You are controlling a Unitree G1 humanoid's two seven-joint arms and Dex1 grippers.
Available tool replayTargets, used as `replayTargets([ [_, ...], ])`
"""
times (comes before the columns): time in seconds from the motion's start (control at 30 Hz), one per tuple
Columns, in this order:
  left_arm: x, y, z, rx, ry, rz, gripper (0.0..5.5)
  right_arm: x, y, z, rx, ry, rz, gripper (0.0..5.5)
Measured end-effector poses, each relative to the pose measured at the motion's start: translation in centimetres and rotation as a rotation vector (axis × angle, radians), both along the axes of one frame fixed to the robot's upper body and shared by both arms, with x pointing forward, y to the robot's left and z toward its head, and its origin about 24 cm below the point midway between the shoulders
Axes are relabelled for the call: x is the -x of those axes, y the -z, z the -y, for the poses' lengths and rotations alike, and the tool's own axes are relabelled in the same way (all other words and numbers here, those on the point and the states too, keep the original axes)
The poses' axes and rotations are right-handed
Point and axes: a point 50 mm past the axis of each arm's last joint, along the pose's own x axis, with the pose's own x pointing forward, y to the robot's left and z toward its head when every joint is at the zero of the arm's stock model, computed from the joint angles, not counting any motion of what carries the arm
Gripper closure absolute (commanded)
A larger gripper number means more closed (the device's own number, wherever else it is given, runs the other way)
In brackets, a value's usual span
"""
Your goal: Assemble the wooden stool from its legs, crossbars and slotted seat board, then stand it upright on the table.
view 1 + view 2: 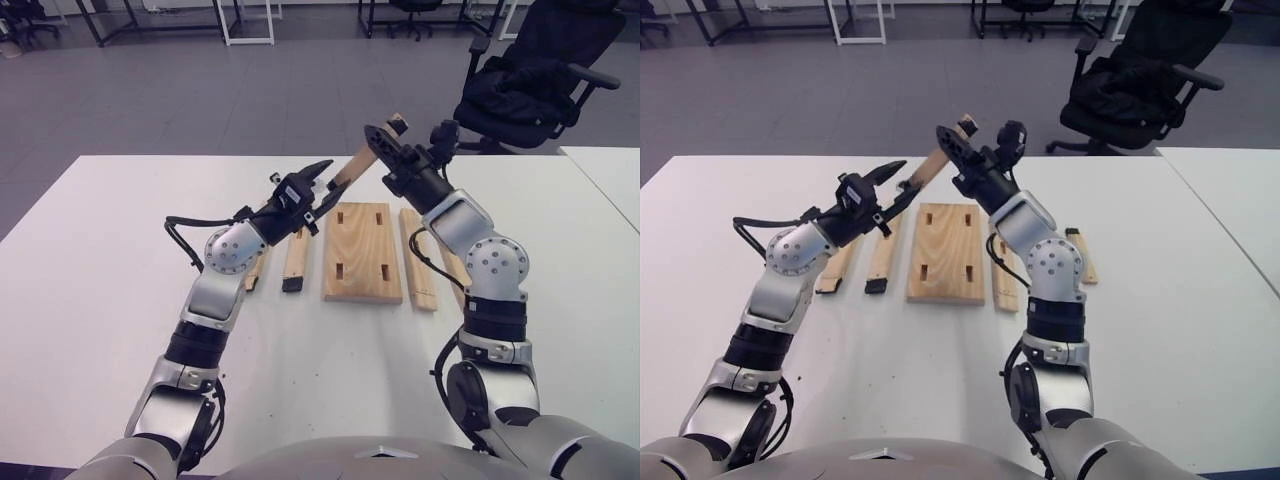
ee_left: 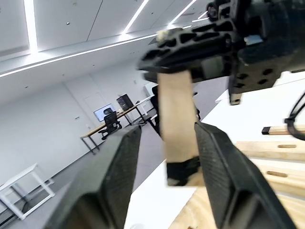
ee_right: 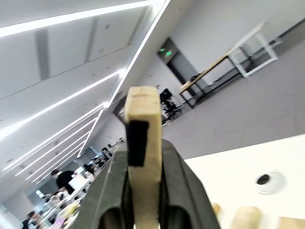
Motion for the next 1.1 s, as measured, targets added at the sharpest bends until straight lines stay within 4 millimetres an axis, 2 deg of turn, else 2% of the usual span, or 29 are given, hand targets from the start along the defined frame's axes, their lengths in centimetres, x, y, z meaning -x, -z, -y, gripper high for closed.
replayTargets([
  [0.03, -0.3, 0.3, -0.3, -0.004, -0.039, -0.012, 2.73, -0.1, 0.8, 1.3, 0.027, 0.086, -0.021, 5.10],
  [0.13, -1.0, 0.2, -2.2, 0.086, -0.162, -0.054, 2.20, 0.3, 3.8, 6.7, 0.249, 0.374, -0.082, 5.10],
  [0.17, -1.2, 0.2, -2.4, 0.116, -0.199, -0.060, 2.20, 0.5, 4.9, 7.7, 0.311, 0.429, -0.111, 5.10],
  [0.23, -1.3, 0.3, -2.9, 0.173, -0.274, -0.067, 2.16, 0.6, 6.6, 8.3, 0.404, 0.483, -0.155, 5.10],
  [0.4, -1.2, 0.8, -3.3, 0.303, -0.349, -0.123, 2.16, 1.0, 9.4, 7.2, 0.463, 0.475, -0.211, 5.10],
  [0.7, -0.5, 1.0, -3.7, 0.362, -0.370, -0.148, 2.16, 1.4, 10.0, 6.3, 0.525, 0.493, -0.147, 5.10],
  [0.93, -0.3, 1.0, -3.5, 0.323, -0.365, -0.139, 2.16, 3.1, 11.7, 5.6, 0.730, 0.423, -0.037, 5.10],
  [1.1, -0.1, 1.6, -3.1, 0.267, -0.350, -0.147, 2.16, 3.1, 12.4, 5.0, 0.810, 0.393, 0.036, 5.10],
])
